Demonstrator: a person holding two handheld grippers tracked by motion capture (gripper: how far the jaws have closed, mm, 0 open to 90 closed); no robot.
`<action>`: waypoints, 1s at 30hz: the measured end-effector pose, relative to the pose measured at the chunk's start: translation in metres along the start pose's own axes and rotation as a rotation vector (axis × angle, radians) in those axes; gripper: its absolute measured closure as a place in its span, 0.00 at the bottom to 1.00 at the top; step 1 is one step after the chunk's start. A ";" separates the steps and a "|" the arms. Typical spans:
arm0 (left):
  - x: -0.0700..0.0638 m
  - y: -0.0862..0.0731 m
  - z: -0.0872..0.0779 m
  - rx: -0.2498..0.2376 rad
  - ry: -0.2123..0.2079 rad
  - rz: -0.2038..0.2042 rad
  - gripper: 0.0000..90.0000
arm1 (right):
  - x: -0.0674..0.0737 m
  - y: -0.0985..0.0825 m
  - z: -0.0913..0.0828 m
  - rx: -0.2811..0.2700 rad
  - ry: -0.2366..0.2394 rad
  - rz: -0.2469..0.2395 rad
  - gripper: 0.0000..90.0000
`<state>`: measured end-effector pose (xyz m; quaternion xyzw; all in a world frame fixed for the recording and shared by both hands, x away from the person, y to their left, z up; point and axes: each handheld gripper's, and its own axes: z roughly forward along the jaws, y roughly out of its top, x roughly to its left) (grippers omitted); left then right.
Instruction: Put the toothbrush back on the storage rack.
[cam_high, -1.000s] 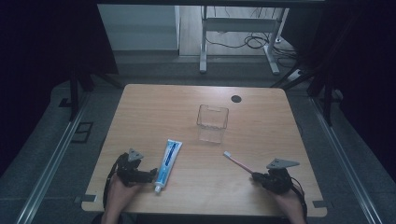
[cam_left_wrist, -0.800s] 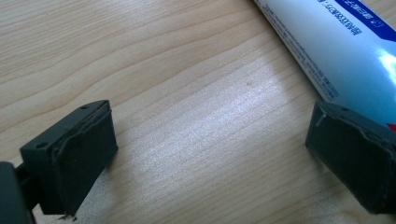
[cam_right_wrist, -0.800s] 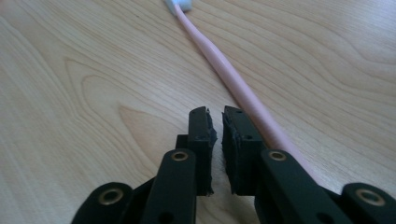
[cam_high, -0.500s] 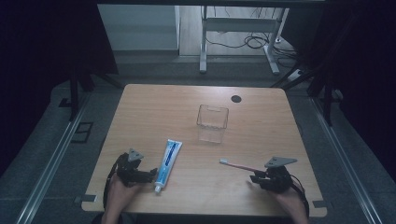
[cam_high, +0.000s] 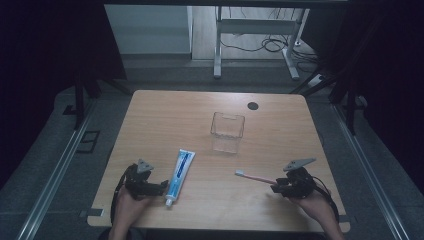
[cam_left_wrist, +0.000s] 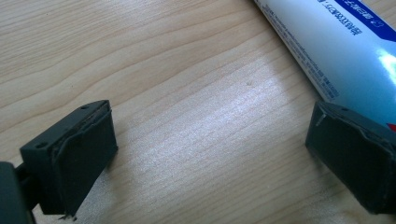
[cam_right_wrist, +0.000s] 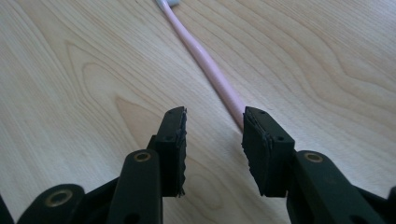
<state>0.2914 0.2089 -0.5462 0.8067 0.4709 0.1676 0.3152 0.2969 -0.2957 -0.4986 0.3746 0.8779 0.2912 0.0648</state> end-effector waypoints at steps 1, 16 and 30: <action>0.000 0.000 0.000 0.000 0.000 -0.001 0.02 | -0.002 0.002 0.000 0.013 -0.004 -0.008 0.67; 0.000 0.000 0.000 -0.001 0.000 -0.006 0.02 | -0.008 0.041 0.020 0.233 0.008 -0.182 0.75; 0.000 0.000 0.000 -0.001 0.000 -0.006 0.02 | 0.003 0.068 0.037 0.383 0.007 -0.289 0.78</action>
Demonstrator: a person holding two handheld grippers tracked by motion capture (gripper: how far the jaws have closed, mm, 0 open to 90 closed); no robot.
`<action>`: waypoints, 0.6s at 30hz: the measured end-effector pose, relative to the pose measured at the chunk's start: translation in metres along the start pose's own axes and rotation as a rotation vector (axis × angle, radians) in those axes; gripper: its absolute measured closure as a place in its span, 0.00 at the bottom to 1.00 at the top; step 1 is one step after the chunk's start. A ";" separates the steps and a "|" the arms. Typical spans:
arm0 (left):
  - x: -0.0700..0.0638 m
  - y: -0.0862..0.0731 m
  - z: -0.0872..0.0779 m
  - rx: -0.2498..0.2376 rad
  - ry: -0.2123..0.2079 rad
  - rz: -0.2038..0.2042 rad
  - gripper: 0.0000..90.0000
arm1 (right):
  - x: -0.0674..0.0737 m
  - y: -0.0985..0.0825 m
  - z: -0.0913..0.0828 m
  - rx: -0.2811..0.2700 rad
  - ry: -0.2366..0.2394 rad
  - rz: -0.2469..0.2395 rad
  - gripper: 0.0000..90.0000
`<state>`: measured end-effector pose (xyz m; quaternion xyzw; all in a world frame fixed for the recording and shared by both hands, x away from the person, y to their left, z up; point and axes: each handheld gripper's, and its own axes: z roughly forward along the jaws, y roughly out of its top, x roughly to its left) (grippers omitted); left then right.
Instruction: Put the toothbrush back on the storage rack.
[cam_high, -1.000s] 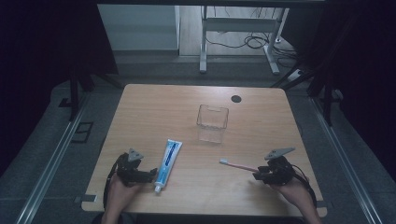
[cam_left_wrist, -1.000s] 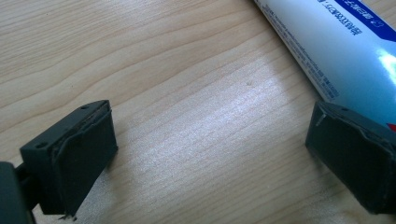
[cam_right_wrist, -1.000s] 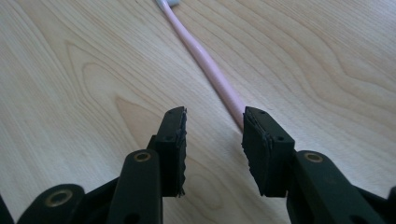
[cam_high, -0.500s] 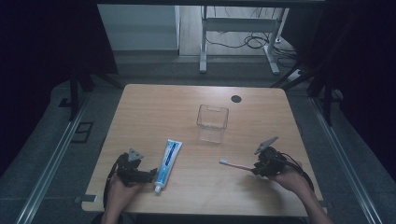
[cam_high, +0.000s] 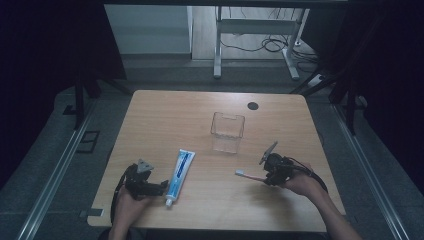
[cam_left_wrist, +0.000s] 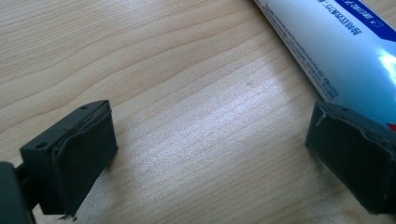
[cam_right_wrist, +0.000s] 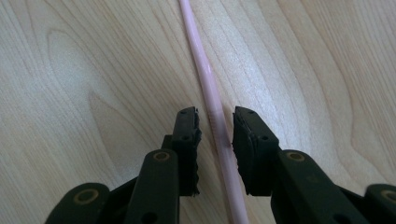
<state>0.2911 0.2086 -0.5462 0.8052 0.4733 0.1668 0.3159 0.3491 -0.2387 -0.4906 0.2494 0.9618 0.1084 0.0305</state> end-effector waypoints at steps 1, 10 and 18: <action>0.000 0.000 0.000 0.000 0.000 0.000 0.02 | 0.000 0.004 0.001 0.017 -0.001 -0.008 0.78; 0.000 0.000 0.000 0.001 0.000 -0.001 0.02 | 0.002 0.019 0.006 0.070 0.008 -0.047 0.82; 0.000 0.000 0.000 0.001 0.000 -0.001 0.02 | 0.001 0.028 0.013 0.115 0.009 -0.060 0.86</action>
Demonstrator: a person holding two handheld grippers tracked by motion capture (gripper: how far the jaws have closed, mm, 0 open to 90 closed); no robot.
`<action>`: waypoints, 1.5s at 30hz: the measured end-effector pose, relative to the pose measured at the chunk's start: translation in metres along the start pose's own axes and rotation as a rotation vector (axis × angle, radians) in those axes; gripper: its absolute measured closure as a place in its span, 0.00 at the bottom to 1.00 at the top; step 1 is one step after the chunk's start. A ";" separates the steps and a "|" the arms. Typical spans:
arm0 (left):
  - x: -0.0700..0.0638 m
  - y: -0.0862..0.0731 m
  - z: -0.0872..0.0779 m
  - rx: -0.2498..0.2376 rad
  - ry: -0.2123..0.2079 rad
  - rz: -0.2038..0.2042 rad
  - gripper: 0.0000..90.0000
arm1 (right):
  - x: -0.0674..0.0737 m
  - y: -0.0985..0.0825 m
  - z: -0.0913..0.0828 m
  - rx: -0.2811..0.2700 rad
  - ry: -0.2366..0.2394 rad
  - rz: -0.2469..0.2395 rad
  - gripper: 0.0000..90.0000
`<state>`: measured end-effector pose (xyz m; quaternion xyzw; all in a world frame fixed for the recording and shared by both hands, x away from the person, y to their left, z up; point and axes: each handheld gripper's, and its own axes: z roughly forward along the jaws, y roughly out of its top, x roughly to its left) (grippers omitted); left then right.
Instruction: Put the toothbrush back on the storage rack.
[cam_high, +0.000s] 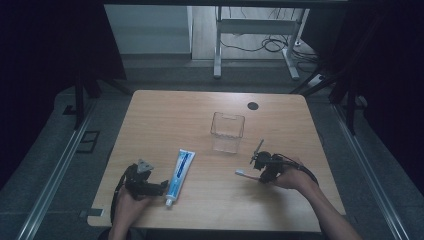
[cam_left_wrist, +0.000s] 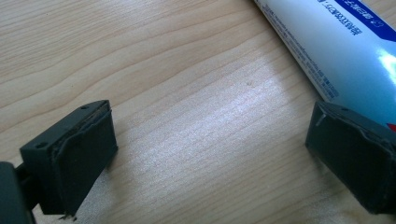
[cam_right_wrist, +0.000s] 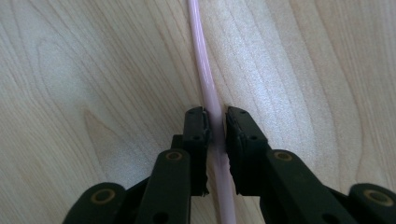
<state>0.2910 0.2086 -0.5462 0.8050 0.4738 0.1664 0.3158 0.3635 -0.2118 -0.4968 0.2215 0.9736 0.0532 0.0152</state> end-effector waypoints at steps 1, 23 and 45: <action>0.000 0.000 0.000 0.000 0.000 0.001 0.02 | 0.000 0.001 0.001 0.005 0.003 0.002 0.87; 0.000 0.000 0.000 0.000 0.000 0.001 0.02 | -0.009 -0.006 -0.005 -0.030 0.030 0.133 0.93; 0.000 0.000 0.000 0.000 0.000 0.001 0.02 | -0.021 -0.016 -0.049 -0.219 0.063 0.240 0.93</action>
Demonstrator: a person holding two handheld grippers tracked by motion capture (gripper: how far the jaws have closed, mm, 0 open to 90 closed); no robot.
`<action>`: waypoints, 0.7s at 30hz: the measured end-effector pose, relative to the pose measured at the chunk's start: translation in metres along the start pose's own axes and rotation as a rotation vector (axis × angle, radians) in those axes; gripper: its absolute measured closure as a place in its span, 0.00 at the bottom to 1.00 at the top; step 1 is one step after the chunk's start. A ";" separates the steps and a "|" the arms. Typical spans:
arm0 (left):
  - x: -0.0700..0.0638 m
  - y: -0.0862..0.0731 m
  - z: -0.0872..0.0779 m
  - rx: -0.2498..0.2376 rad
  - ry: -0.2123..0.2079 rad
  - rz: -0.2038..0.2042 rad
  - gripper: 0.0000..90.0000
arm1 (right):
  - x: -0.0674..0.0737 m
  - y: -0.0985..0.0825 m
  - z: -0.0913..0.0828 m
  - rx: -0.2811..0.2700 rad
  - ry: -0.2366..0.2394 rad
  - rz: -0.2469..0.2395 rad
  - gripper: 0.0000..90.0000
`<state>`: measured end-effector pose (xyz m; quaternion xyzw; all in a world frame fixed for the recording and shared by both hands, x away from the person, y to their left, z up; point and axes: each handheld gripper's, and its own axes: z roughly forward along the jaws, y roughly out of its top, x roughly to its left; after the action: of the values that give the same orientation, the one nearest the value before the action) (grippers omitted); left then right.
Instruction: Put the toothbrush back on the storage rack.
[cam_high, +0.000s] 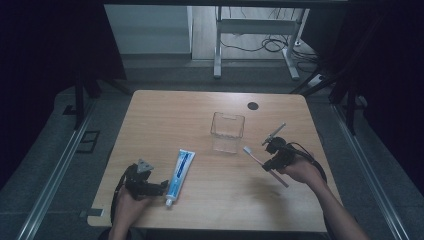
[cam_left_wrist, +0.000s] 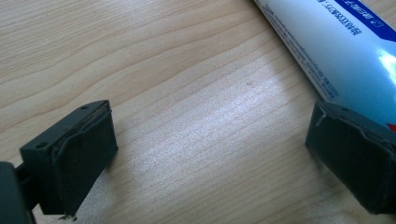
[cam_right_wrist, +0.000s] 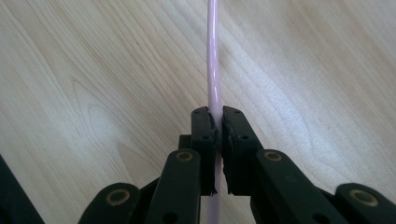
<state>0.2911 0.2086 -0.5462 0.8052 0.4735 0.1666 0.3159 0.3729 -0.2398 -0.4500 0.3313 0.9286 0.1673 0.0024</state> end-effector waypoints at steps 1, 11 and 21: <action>0.000 0.000 0.000 0.000 0.000 0.000 0.02 | 0.000 0.000 -0.002 -0.009 0.002 0.000 0.93; 0.000 0.000 0.000 0.000 0.000 0.002 0.02 | 0.001 0.011 -0.025 -0.086 -0.003 0.004 0.93; 0.001 0.000 0.000 0.000 0.000 0.008 0.02 | 0.000 0.021 -0.042 -0.141 -0.011 0.019 0.93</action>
<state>0.2915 0.2090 -0.5461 0.8070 0.4703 0.1678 0.3151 0.3805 -0.2374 -0.4041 0.3399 0.9113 0.2306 0.0295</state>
